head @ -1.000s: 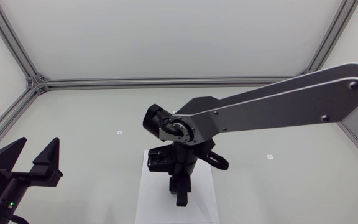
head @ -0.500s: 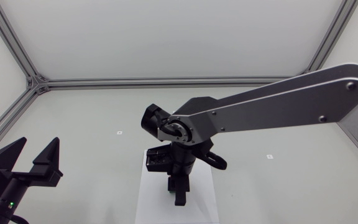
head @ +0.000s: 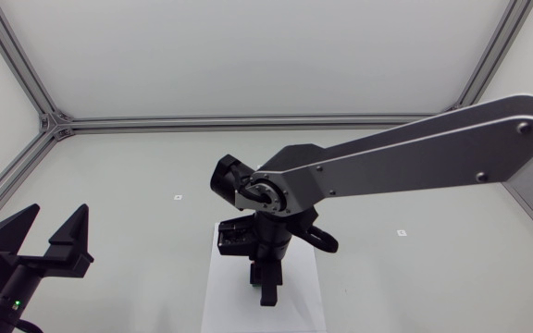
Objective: Pick up the orange 2x2 brick with the right arm and stack it on top of the green 2x2 brick in the center
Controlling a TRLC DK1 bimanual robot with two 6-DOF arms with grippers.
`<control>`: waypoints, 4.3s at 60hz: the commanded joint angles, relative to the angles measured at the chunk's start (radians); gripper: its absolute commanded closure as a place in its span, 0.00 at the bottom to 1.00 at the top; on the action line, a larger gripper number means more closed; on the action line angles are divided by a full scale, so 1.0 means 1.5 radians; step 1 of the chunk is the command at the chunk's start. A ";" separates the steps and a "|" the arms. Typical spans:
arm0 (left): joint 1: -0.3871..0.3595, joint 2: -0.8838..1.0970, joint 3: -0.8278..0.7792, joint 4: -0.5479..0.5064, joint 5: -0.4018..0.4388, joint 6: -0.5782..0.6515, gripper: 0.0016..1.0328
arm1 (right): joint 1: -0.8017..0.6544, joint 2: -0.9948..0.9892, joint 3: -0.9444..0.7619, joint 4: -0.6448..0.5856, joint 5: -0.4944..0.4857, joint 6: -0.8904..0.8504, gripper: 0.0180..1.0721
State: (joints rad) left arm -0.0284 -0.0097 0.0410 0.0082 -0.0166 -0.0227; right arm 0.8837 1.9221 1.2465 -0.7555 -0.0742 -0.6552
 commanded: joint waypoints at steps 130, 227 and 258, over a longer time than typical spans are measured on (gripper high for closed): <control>0.000 -0.003 -0.027 -0.008 0.002 0.004 0.04 | 0.008 -0.009 -0.049 0.012 0.005 -0.034 0.74; 0.000 -0.003 -0.027 -0.008 0.002 0.004 0.04 | -0.001 0.015 -0.015 0.003 -0.001 -0.054 0.74; 0.000 -0.003 -0.027 -0.008 0.002 0.004 0.04 | 0.007 -0.004 -0.035 0.004 -0.003 -0.054 0.74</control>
State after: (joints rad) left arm -0.0284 -0.0097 0.0410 0.0082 -0.0166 -0.0223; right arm 0.8886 1.9244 1.2228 -0.7368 -0.0753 -0.7185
